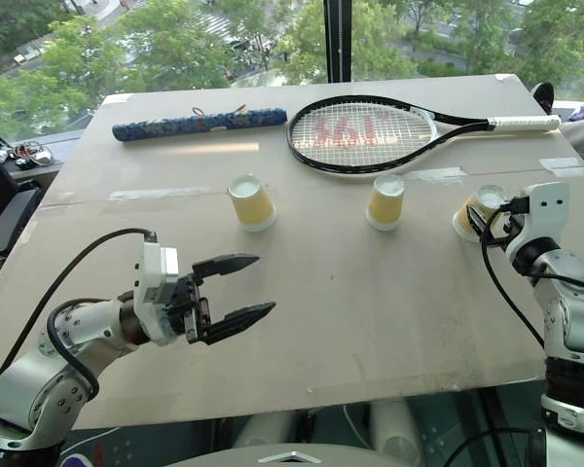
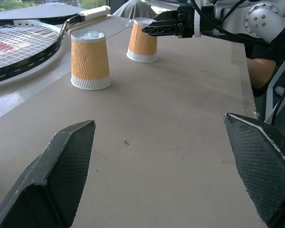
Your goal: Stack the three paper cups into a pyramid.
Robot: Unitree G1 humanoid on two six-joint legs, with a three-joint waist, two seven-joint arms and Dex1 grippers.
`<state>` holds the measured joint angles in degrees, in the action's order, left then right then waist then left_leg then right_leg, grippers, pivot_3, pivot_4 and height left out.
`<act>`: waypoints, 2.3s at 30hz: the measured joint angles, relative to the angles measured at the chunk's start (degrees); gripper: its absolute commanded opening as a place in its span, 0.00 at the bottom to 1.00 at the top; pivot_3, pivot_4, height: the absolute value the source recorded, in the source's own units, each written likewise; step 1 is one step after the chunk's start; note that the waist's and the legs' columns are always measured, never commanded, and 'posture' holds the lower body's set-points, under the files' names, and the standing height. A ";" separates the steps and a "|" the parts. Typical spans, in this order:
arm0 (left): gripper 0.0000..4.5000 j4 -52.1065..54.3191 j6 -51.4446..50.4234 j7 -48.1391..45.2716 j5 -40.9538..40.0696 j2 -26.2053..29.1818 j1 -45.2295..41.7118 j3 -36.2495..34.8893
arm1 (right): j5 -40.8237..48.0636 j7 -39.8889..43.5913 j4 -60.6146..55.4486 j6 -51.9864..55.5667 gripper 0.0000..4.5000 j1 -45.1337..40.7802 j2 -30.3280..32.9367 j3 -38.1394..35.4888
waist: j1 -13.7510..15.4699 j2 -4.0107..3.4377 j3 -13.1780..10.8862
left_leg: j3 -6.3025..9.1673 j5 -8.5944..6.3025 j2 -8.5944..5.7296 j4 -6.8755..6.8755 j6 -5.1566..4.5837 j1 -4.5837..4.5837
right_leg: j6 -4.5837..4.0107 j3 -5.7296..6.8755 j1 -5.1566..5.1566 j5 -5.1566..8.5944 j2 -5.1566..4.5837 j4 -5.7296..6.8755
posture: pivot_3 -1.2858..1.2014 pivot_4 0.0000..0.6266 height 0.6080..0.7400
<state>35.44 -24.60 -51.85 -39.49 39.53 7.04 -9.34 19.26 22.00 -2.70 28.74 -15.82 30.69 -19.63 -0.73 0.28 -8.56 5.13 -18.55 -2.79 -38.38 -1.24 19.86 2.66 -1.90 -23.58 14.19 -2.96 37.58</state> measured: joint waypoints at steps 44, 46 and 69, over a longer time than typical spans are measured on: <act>1.00 -0.63 12.51 -7.07 -1.24 -4.74 25.49 -15.50 | -3.89 18.05 -10.95 -3.35 0.35 -7.11 -6.71 33.34 | -0.02 -0.03 -0.31 | 0.62 -0.01 -0.01 0.03 0.00 0.76 | 0.00 0.64 -0.35 -0.01 -0.07 -0.65 | 0.52 0.24 1.00; 1.00 -0.49 12.73 -7.08 -1.23 -4.90 25.71 -15.54 | -4.72 18.29 -9.13 -3.41 0.57 -7.70 -7.02 34.46 | 0.02 -0.03 -0.31 | 0.64 -0.01 -0.02 0.03 0.00 0.79 | 0.00 0.66 -0.35 -0.01 -0.08 -0.66 | 0.52 0.24 1.00; 1.00 -0.43 8.64 -3.93 -3.46 -2.61 16.45 -14.27 | -1.19 14.93 -5.05 0.37 0.98 -13.03 0.98 18.70 | -0.22 -0.09 -0.33 | 0.68 0.00 -0.04 -0.01 0.02 0.81 | 0.00 0.71 -0.40 -0.02 -0.09 -0.56 | 0.52 0.24 1.00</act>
<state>35.01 -15.96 -55.78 -42.95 36.93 23.49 -23.61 18.08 36.93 -7.75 29.11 -28.84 31.67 -0.93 -0.95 0.19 -8.89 5.81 -18.55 -2.84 -38.39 -1.22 20.67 2.66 -1.20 -23.97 14.18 -3.05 37.01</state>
